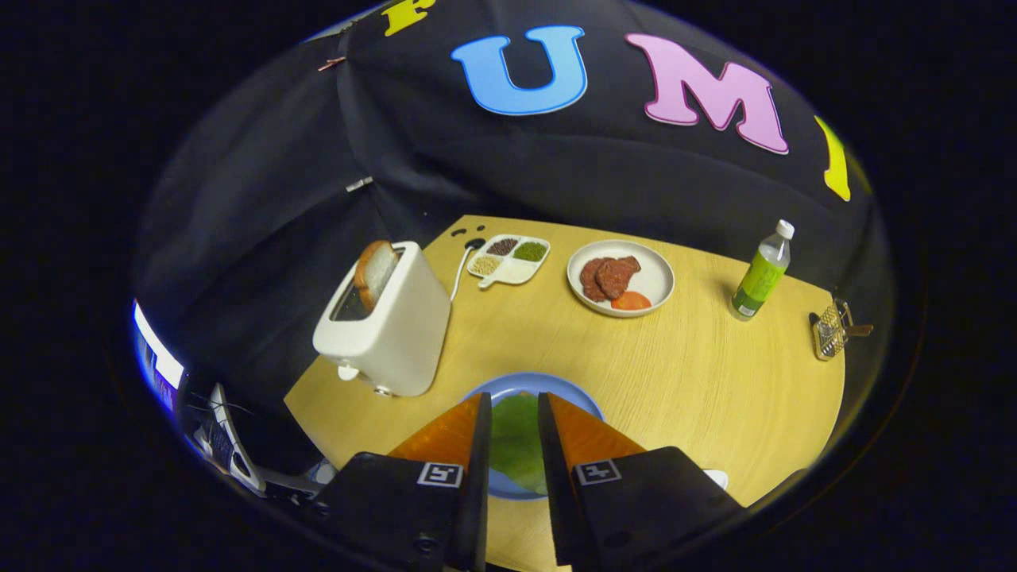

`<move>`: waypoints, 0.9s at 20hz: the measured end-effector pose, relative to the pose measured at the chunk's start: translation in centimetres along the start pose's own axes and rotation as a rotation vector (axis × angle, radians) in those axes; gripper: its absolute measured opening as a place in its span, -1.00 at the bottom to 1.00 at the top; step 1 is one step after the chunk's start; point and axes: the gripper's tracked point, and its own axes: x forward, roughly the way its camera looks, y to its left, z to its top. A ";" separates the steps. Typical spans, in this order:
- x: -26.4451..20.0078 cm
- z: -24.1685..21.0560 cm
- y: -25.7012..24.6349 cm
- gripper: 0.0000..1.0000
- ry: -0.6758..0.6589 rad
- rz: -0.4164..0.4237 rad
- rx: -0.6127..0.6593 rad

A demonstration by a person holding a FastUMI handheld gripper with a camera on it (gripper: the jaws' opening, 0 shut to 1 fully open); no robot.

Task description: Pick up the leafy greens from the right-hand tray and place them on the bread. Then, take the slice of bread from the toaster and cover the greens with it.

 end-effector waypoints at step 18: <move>14.9 9.5 16.9 0.06 -0.020 0.087 -0.129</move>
